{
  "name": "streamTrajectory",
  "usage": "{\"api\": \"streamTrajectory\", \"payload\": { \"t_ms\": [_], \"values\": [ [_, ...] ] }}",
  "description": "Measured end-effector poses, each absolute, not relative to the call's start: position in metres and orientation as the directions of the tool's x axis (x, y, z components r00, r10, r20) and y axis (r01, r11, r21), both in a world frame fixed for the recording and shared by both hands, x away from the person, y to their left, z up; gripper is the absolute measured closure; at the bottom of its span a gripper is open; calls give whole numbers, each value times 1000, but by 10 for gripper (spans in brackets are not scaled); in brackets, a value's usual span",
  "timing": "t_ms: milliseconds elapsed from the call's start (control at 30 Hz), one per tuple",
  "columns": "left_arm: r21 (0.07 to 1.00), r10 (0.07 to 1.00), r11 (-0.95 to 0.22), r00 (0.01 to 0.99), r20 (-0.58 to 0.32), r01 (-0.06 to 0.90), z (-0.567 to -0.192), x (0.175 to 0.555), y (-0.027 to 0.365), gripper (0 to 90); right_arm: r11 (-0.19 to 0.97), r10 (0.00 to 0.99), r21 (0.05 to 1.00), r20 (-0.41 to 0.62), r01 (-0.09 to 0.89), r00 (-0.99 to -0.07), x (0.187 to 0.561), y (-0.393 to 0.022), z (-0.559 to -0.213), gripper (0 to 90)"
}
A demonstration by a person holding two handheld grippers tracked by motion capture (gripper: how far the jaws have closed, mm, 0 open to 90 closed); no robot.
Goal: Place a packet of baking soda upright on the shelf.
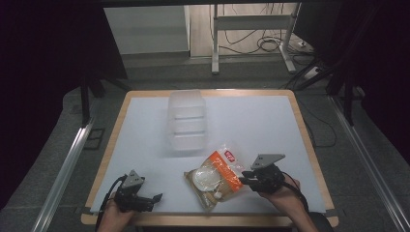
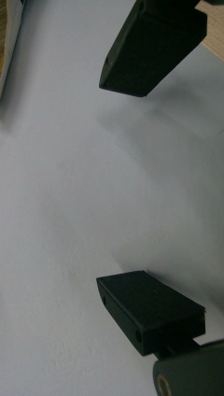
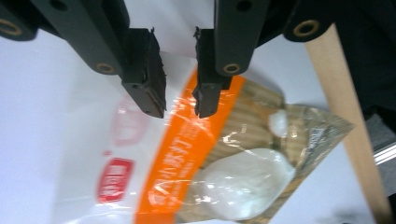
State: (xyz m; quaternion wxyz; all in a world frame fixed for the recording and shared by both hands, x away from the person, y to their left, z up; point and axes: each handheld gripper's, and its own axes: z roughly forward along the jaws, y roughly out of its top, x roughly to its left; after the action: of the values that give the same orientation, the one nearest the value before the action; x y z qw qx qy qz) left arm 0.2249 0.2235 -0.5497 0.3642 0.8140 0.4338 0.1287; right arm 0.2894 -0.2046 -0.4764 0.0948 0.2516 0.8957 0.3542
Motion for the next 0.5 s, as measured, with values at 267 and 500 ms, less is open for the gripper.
{"api": "streamTrajectory", "payload": {
  "t_ms": [267, 500],
  "values": [
    [700, 800, -364, 591, -103, 614, -550, 225, 223, 71, 589, 585, 688, -1, 424, -811, 302, -220, -468, 500],
    [699, 801, -364, 590, -103, 616, -550, 225, 223, 71, 563, 612, 697, 9, 444, -791, 318, -227, -469, 341]
  ]
}}
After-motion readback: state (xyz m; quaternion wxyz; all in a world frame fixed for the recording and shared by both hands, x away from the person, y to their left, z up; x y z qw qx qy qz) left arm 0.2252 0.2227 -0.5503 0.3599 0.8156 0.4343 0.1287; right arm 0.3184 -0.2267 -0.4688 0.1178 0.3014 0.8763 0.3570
